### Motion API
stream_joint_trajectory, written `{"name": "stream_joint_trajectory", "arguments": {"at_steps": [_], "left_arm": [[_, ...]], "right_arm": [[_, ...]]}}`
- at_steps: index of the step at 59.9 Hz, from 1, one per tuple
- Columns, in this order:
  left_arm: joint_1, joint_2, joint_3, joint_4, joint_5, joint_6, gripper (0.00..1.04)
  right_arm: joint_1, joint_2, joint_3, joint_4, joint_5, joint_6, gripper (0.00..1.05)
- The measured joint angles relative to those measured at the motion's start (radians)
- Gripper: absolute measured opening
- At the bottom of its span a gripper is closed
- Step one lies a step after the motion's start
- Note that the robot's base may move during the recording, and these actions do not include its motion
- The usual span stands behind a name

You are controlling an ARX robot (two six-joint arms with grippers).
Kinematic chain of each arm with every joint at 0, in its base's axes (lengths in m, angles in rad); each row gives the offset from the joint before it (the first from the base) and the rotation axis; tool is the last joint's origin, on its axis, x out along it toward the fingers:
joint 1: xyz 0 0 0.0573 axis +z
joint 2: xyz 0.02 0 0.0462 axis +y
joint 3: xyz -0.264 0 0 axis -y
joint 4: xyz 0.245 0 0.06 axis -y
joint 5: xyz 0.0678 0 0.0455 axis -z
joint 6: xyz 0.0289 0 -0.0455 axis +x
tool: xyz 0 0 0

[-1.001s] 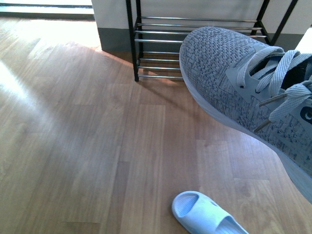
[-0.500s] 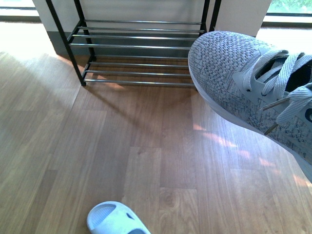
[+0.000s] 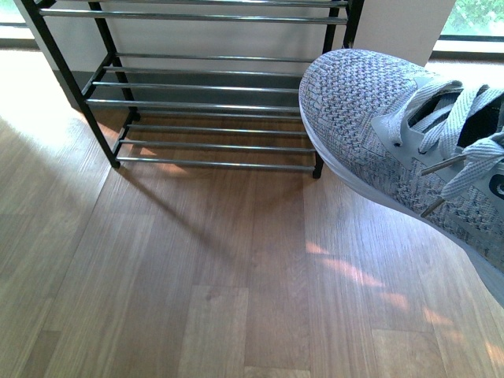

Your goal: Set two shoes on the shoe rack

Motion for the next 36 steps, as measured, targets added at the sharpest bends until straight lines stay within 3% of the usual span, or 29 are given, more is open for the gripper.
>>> {"name": "stream_joint_trajectory", "arguments": {"at_steps": [36], "left_arm": [[0.001, 0.002, 0.0, 0.0, 0.002, 0.0, 0.02]], "right_arm": [[0.0, 0.001, 0.0, 0.0, 0.0, 0.0, 0.01]]}}
